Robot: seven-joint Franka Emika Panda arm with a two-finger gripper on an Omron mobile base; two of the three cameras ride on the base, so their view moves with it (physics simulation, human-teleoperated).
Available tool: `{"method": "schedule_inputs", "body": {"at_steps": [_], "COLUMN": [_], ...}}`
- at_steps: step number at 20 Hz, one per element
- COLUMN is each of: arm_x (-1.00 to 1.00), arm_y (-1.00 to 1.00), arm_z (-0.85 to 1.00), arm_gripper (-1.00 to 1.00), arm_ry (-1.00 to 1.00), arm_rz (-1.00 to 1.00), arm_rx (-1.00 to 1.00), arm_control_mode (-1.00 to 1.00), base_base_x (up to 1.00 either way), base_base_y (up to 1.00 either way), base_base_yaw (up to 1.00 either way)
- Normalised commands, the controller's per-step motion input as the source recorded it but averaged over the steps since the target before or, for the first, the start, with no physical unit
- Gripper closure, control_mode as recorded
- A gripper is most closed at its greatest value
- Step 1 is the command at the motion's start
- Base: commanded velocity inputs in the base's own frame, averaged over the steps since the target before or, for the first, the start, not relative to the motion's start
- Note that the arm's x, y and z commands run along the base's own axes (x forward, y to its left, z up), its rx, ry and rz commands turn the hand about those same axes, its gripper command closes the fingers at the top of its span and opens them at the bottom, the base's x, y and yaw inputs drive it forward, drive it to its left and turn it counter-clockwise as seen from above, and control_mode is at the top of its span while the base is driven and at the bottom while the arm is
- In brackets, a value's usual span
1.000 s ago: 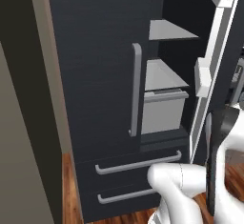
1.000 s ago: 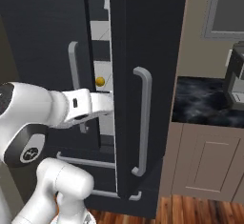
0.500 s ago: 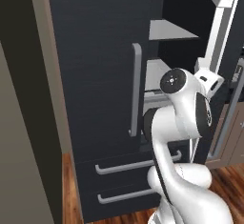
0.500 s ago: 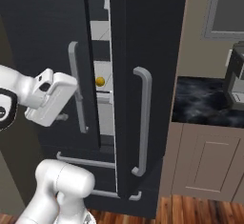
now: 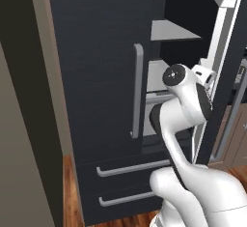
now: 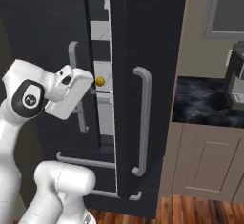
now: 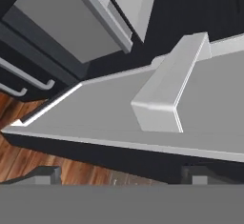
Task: Retrieve a lemon from the fridge and place it on the cutting board with the fish.
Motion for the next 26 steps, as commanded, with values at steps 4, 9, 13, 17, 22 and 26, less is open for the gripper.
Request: {"method": "schedule_inputs", "body": {"at_steps": [4,9,13,17,22,26], "arm_x": [0.23,0.20,-0.04,-0.44,-0.45,-0.23], "arm_y": [-0.38,-0.31,-0.48,-0.76,-0.92,-1.00], "arm_z": [-0.25,-0.23,-0.11,0.00,0.00,-0.01], "arm_gripper": [-1.00,-1.00,-1.00,-1.00,-1.00,-1.00], "arm_ry": [0.00,0.00,0.01,0.02,0.06,0.10], "arm_rz": [0.07,0.05,0.00,-0.01,-0.09,-0.15], "arm_rx": [0.00,-0.01,-0.03,-0.05,-0.07,-0.10], "arm_control_mode": [-1.00,-1.00,-1.00,-1.00,-1.00,-1.00], "base_base_x": [0.00,0.00,0.00,0.00,0.00,0.00], "base_base_y": [0.00,0.00,0.00,0.00,0.00,0.00], "base_base_yaw": [0.00,0.00,0.00,0.00,0.00,0.00]}}
